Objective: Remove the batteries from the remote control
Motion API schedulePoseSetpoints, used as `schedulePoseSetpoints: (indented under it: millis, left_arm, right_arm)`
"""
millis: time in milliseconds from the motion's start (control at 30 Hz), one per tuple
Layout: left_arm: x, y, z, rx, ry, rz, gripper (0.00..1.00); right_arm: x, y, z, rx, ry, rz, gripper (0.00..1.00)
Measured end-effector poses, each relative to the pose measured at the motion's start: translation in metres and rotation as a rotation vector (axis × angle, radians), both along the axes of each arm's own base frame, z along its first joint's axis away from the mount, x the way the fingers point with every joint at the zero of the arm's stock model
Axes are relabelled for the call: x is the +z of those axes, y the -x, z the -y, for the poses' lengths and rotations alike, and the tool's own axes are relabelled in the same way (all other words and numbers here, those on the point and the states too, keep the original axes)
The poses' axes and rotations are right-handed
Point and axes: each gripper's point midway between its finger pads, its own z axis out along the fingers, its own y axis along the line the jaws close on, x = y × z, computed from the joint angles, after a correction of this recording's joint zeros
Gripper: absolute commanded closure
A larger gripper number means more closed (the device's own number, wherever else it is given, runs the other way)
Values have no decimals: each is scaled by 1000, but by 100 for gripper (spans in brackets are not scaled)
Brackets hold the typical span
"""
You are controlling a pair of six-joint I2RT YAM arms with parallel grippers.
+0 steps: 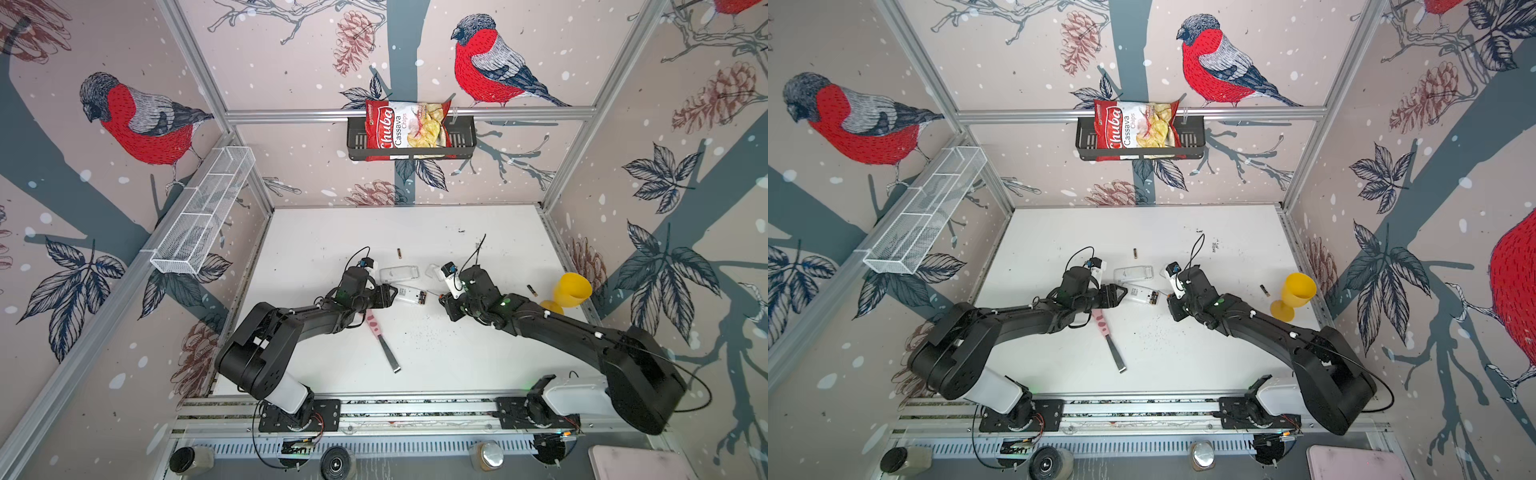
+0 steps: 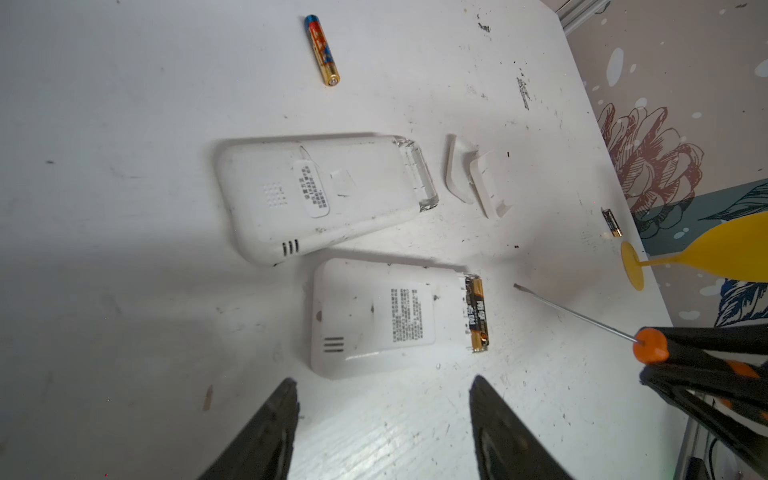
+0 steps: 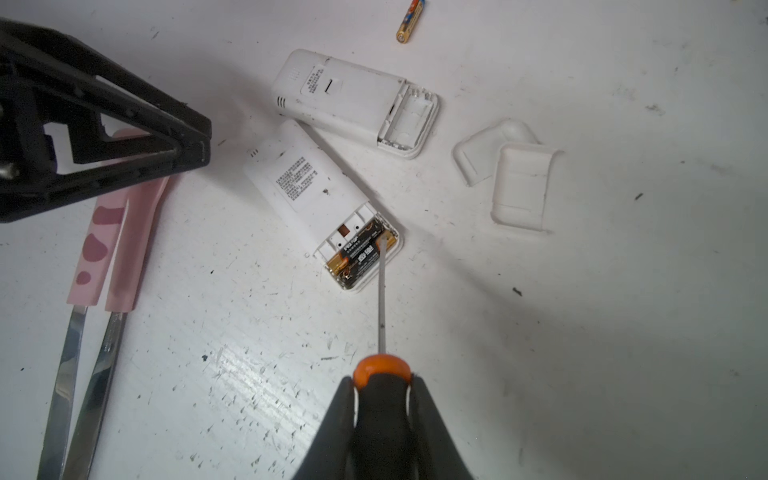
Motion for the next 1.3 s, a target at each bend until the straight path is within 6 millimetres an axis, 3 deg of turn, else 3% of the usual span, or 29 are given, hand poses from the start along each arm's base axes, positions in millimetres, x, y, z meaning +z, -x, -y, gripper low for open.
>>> schedulePoseSetpoints:
  millis: [367, 867, 1300]
  left_arm:
    - [-10, -1, 1, -3, -11, -24, 41]
    - [-12, -7, 9, -12, -14, -24, 41]
    - [-18, -10, 14, -18, -32, -31, 40]
  right_arm:
    - [-13, 10, -8, 39, 10, -50, 100]
    - [-2, 5, -7, 24, 8, -24, 100]
    - [-19, 6, 0, 5, 63, -61, 100]
